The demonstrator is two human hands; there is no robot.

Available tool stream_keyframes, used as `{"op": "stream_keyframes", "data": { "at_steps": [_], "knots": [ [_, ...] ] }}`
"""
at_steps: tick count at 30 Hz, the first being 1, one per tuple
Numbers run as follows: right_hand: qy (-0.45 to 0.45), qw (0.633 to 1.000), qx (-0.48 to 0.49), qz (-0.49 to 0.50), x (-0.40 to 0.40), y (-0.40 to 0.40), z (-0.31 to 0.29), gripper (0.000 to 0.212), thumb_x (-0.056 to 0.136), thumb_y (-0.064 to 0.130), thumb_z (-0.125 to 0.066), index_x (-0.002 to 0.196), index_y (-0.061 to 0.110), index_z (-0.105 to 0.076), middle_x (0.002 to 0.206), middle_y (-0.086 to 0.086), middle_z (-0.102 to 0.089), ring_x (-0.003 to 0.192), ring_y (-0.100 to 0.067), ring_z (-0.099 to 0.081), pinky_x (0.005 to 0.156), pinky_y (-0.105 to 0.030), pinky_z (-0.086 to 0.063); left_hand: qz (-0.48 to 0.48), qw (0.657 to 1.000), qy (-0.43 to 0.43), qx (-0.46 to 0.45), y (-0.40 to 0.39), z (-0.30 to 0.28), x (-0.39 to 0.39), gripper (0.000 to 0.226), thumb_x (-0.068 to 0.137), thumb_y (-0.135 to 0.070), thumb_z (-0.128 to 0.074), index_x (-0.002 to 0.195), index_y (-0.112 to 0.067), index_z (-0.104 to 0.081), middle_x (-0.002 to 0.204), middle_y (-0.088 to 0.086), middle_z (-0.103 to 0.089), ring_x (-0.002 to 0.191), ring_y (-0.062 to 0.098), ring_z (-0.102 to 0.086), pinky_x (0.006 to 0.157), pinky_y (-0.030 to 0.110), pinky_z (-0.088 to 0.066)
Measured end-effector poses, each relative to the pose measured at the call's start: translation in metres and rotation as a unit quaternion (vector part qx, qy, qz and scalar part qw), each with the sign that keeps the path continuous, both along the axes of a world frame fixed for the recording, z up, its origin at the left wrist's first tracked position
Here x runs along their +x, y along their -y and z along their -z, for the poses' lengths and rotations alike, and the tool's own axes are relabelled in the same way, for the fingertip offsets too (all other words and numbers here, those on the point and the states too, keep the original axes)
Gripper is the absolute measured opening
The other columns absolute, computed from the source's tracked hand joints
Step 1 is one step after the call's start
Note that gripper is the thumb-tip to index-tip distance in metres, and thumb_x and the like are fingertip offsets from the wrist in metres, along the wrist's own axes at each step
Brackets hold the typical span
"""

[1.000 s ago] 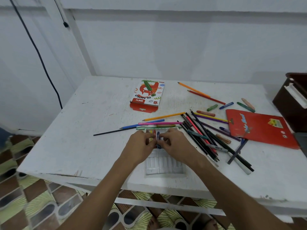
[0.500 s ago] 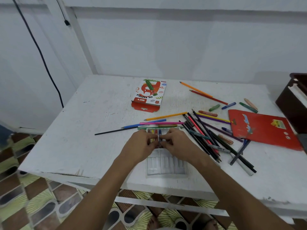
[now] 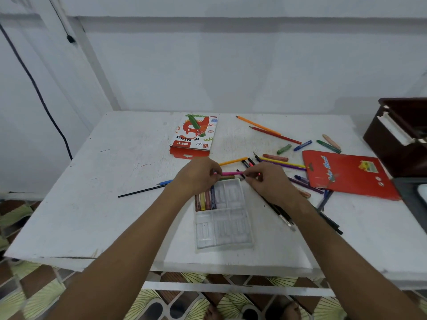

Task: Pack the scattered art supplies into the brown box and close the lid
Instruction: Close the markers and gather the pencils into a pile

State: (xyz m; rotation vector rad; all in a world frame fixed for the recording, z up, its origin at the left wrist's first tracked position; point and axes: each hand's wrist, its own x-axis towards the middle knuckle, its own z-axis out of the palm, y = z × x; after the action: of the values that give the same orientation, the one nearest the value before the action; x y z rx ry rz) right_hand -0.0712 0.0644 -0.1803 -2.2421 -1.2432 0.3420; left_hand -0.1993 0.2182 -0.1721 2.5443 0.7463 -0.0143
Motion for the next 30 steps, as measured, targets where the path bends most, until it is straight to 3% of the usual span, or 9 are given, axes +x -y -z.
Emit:
{"op": "stream_keyframes", "data": {
  "at_steps": [2,4,6,10,13,17,20,22,30],
  "knots": [
    [0.004,1.000,-0.015,0.015,0.015,0.005,-0.005,0.020,0.087,0.016,-0.064,0.104,0.010,-0.072,0.088,0.000,-0.064,0.069,0.000,-0.050,0.058,-0.004,-0.032,0.036,0.998,-0.040,0.022,-0.002,0.001,0.010,0.024,0.092,-0.025,-0.059,0.113,-0.021,-0.070,0.107,0.000,-0.068,0.091,0.015,-0.061,0.083,0.029,-0.052],
    [0.010,0.999,-0.034,0.025,0.026,0.004,-0.004,0.018,0.087,0.016,-0.064,0.101,0.008,-0.073,0.087,-0.005,-0.068,0.071,-0.009,-0.058,0.058,-0.007,-0.033,0.057,0.995,-0.066,0.052,-0.003,0.001,0.015,0.024,0.092,-0.027,-0.058,0.112,-0.023,-0.070,0.105,0.000,-0.069,0.089,0.017,-0.062,0.083,0.033,-0.054],
    [0.010,0.998,-0.048,0.034,0.031,0.000,-0.001,0.019,0.089,0.016,-0.062,0.102,0.007,-0.073,0.093,-0.009,-0.069,0.082,-0.019,-0.063,0.068,-0.014,-0.037,0.065,0.992,-0.075,0.078,-0.004,0.002,0.019,0.024,0.092,-0.030,-0.057,0.112,-0.023,-0.070,0.101,0.000,-0.070,0.087,0.018,-0.062,0.078,0.031,-0.053],
    [0.012,0.997,-0.071,0.030,0.034,-0.016,0.007,0.022,0.091,0.017,-0.059,0.105,0.005,-0.071,0.100,-0.010,-0.070,0.085,-0.019,-0.061,0.080,-0.021,-0.039,0.063,0.988,-0.088,0.107,-0.004,0.002,0.022,0.028,0.092,-0.030,-0.058,0.117,-0.023,-0.067,0.099,0.004,-0.069,0.085,0.022,-0.063,0.075,0.032,-0.053],
    [0.029,0.994,-0.103,0.026,0.034,-0.026,0.011,0.022,0.090,0.016,-0.059,0.100,0.001,-0.071,0.089,-0.015,-0.070,0.068,-0.020,-0.057,0.069,-0.027,-0.045,0.059,0.990,-0.097,0.089,-0.006,0.005,0.022,0.028,0.091,-0.030,-0.059,0.116,-0.021,-0.067,0.100,0.004,-0.067,0.086,0.021,-0.062,0.076,0.031,-0.052],
    [0.055,0.984,-0.166,0.027,0.033,-0.035,0.014,0.023,0.091,0.018,-0.058,0.095,-0.001,-0.070,0.086,-0.015,-0.069,0.076,-0.025,-0.063,0.073,-0.033,-0.053,0.046,0.992,-0.104,0.059,-0.007,0.008,0.020,0.024,0.093,-0.027,-0.058,0.110,-0.013,-0.069,0.101,0.007,-0.065,0.087,0.021,-0.060,0.078,0.033,-0.052],
    [0.065,0.979,-0.192,0.032,0.032,-0.037,0.012,0.021,0.091,0.021,-0.058,0.086,0.001,-0.061,0.064,-0.006,-0.050,0.056,-0.016,-0.048,0.058,-0.029,-0.045,0.037,0.993,-0.102,0.038,-0.007,0.008,0.018,0.019,0.091,-0.026,-0.061,0.103,-0.014,-0.070,0.103,0.005,-0.064,0.089,0.019,-0.058,0.081,0.032,-0.052],
    [0.060,0.978,-0.194,0.035,0.031,-0.038,0.011,0.017,0.091,0.018,-0.059,0.080,0.005,-0.055,0.061,-0.004,-0.044,0.052,-0.013,-0.042,0.055,-0.026,-0.040,0.021,0.995,-0.093,0.029,-0.008,0.007,0.016,0.019,0.090,-0.026,-0.062,0.102,-0.014,-0.070,0.101,0.006,-0.065,0.087,0.019,-0.059,0.079,0.033,-0.054],
    [0.132,0.972,-0.195,0.010,0.019,-0.035,0.009,0.008,0.087,-0.001,-0.053,0.082,0.006,-0.052,0.077,-0.010,-0.052,0.065,-0.020,-0.047,0.056,-0.028,-0.039,-0.123,0.992,0.030,-0.007,-0.005,-0.003,-0.004,0.024,0.089,-0.030,-0.064,0.095,-0.008,-0.069,0.081,0.004,-0.064,0.066,0.012,-0.055,0.054,0.018,-0.040]
  ]
}}
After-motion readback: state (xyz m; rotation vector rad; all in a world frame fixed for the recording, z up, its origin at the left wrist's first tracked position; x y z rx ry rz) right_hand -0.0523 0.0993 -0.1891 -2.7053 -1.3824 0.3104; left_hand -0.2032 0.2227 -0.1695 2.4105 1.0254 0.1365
